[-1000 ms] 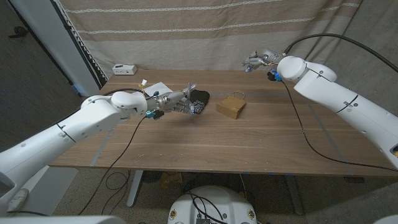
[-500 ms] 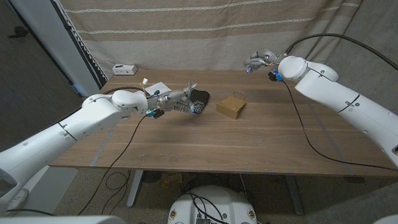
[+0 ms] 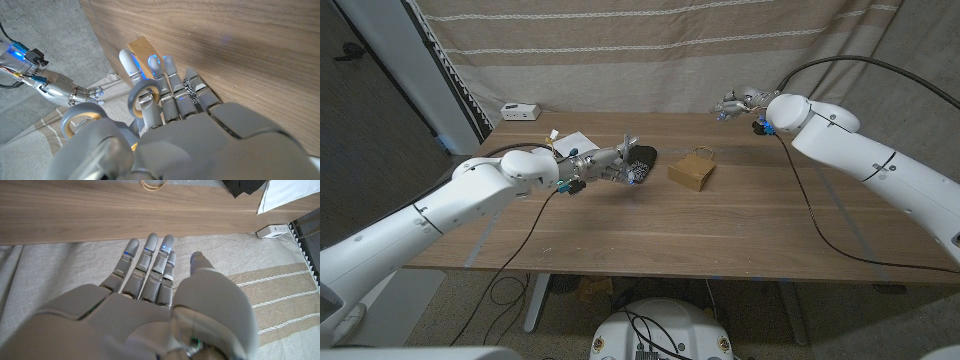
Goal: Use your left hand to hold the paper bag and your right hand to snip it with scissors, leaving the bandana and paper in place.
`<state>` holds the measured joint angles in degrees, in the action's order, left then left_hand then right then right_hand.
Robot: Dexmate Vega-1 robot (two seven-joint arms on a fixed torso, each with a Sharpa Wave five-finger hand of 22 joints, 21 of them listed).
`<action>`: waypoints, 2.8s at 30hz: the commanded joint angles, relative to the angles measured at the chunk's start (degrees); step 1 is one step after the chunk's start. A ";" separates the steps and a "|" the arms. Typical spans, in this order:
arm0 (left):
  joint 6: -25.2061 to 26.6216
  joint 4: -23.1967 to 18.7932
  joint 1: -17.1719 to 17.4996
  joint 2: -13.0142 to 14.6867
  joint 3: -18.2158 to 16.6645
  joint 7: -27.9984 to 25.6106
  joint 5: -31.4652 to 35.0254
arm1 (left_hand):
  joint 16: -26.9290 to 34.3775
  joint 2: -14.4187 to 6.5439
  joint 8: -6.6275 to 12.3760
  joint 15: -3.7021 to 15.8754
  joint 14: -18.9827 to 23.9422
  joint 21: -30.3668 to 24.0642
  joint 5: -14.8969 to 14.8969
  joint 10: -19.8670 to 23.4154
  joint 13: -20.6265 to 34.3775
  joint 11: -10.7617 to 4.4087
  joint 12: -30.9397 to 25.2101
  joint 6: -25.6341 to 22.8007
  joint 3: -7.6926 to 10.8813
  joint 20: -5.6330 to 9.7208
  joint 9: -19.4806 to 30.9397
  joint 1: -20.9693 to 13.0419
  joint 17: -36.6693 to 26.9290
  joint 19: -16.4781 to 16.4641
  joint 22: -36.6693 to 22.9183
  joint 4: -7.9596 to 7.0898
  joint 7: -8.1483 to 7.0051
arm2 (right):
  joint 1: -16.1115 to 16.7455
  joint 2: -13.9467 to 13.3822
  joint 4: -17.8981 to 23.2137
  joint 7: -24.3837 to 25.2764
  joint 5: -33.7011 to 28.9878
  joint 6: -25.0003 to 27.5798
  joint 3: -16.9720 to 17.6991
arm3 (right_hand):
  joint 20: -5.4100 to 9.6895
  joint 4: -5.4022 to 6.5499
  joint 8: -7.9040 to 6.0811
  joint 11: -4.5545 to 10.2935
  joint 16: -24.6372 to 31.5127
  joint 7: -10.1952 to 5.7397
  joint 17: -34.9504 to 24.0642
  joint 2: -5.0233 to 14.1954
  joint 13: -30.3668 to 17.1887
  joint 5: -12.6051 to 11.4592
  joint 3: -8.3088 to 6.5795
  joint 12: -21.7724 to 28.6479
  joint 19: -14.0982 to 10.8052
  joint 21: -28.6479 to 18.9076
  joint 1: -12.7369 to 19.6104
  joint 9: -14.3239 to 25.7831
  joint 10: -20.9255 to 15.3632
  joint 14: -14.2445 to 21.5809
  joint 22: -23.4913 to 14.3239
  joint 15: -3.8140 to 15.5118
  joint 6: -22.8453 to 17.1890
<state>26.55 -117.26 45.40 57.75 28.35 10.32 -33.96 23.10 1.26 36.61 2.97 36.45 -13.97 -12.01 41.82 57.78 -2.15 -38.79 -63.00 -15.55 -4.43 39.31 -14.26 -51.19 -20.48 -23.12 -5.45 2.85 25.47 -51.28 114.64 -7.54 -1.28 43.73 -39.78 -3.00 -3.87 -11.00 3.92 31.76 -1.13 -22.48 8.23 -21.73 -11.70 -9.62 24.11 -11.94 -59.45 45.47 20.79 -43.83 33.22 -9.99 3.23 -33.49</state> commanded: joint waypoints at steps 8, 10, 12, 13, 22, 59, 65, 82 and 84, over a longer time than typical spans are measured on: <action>-2.51 -1.27 2.35 1.01 -0.81 -0.17 0.56 | 0.42 9.44 -0.45 0.23 -0.38 0.42 -0.47 0.97 -0.42 -0.19 0.23 -10.08 -4.89 0.26 -0.38 9.59 0.29 0.19 -0.08 1.52 9.02 | -0.64 -1.37 1.72 -5.15 -2.67 2.27 -3.61 | -1.70 -1.25 -0.11 -0.84 -2.48 -0.67 0.42 -0.71 0.88 -1.62 2.22 -5.09 2.67 2.47 -0.83 -1.05 14.10 -8.05 -0.27 3.97 5.67; -2.94 -1.28 2.72 1.10 -1.15 -0.12 0.27 | 0.46 9.43 -0.34 0.21 -0.46 0.42 -0.50 1.07 -0.43 -0.59 0.19 -10.35 -4.87 0.36 -0.30 9.47 0.34 0.13 -0.08 1.70 9.01 | -0.36 -1.60 2.35 -5.17 -3.29 2.35 -3.98 | -1.95 -1.69 -0.05 -1.06 -5.29 -0.88 1.37 -0.93 1.37 -2.40 2.95 -6.80 4.22 3.70 -1.00 -1.60 18.98 -14.31 -0.30 1.71 8.40; -2.69 -1.48 2.81 1.29 -1.30 -0.13 0.12 | 0.53 9.42 -0.52 0.27 -0.54 0.44 -0.48 1.76 -0.93 -0.77 0.22 -10.56 -4.85 0.39 -0.66 9.34 0.34 0.14 -0.09 1.86 8.97 | -0.03 -1.68 2.80 -5.25 -3.67 2.74 -4.25 | -2.26 -1.87 -0.06 -1.60 -7.84 -0.78 2.40 -0.87 1.74 -3.10 3.41 -7.85 6.55 5.10 -1.20 -2.04 22.14 -19.30 -0.31 0.35 10.13; -2.64 -1.58 2.92 1.34 -1.39 -0.25 0.08 | 0.58 9.41 -0.62 0.25 -0.56 0.45 -0.48 2.08 -1.17 -0.60 0.23 -10.60 -4.84 0.39 -0.81 9.28 0.33 0.14 -0.09 1.94 8.98 | 0.15 -1.74 2.95 -5.33 -3.75 2.86 -4.30 | -3.23 -1.87 -0.18 -2.44 -8.98 -0.67 2.98 -0.75 1.92 -3.46 3.60 -8.20 8.28 6.03 -1.37 -2.26 23.35 -21.27 -0.32 -0.77 10.67; -2.69 -1.47 3.23 1.44 -1.61 0.20 -0.53 | 0.85 9.36 -0.94 0.41 -0.35 0.54 -0.41 3.05 -2.52 -0.26 0.62 -10.81 -4.80 0.55 -1.16 8.89 0.70 0.20 -0.12 2.55 9.02 | 0.49 -1.23 3.35 -6.67 -5.56 4.51 -6.68 | -3.96 -2.02 0.79 -4.30 -12.29 0.35 5.33 -1.17 2.58 -4.77 4.62 -9.08 11.40 8.53 -2.11 -3.22 26.79 -25.48 -0.25 -1.52 17.27; -3.50 -0.23 2.75 0.68 -1.23 0.77 -0.29 | 1.52 9.07 -1.11 0.62 -0.84 0.59 -0.62 2.72 -1.85 -0.57 0.18 -11.16 -4.65 0.95 -0.68 7.83 1.31 0.12 -0.34 4.18 9.00 | -0.13 0.11 4.97 -10.29 -14.29 9.02 -14.22 | -4.52 -0.85 0.73 -7.24 -15.90 7.18 9.05 -3.98 0.25 -8.96 9.13 -8.06 12.35 13.44 -7.00 -6.99 31.95 -26.61 -0.11 -1.57 29.03; -3.20 -0.15 2.60 0.72 -1.10 1.12 -0.43 | 1.63 9.06 -1.05 0.62 -0.97 0.59 -0.64 2.81 -2.02 -0.79 0.23 -11.21 -4.65 0.91 -0.49 7.75 1.30 0.11 -0.37 4.35 9.00 | -0.41 0.80 4.49 -11.15 -15.56 8.87 -15.34 | -4.99 -0.76 0.69 -8.01 -16.72 7.84 9.25 -4.04 -0.23 -9.62 9.57 -8.35 13.05 14.37 -7.40 -7.37 33.90 -28.05 -0.12 -2.50 30.82; -3.09 -0.26 2.84 0.98 -1.57 0.91 -0.96 | 2.06 8.97 -1.25 0.68 -0.97 0.61 -0.74 2.86 -2.00 -0.68 0.11 -11.22 -4.62 1.08 -0.34 7.54 1.58 0.18 -0.52 4.92 9.00 | -1.23 2.83 2.50 -13.65 -19.42 8.57 -18.06 | -4.96 -0.63 0.17 -9.17 -18.15 8.96 9.87 -4.18 -1.04 -11.01 10.56 -8.83 14.82 17.02 -8.20 -8.14 37.55 -30.04 0.08 -3.89 32.72; -3.05 -0.20 2.72 0.94 -1.49 1.01 -0.94 | 2.12 8.96 -1.31 0.76 -0.88 0.61 -0.75 2.90 -2.06 -0.82 0.12 -11.22 -4.62 1.13 -0.37 7.52 1.63 0.20 -0.53 4.98 9.00 | -1.16 2.94 2.27 -13.83 -19.62 8.38 -18.11 | -4.99 -0.63 0.06 -9.09 -18.29 8.98 9.91 -4.23 -1.10 -11.12 10.67 -8.73 14.78 17.19 -8.29 -8.19 37.51 -30.29 0.09 -3.37 32.67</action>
<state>23.30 -117.57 48.28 58.60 26.95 11.13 -34.72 24.63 2.71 35.37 3.26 35.72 -13.31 -12.46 44.58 55.71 -2.64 -38.29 -63.74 -15.54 -3.67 38.64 -13.74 -49.61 -20.14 -23.53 -5.44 2.10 24.51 -49.43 118.08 -19.83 -18.70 52.65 -56.61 -7.79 -4.38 -10.61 -5.34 13.73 6.75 -12.50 4.16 -22.57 -22.28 0.83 15.46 2.27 -42.46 37.47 12.50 -6.61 3.24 -9.86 -0.31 -1.10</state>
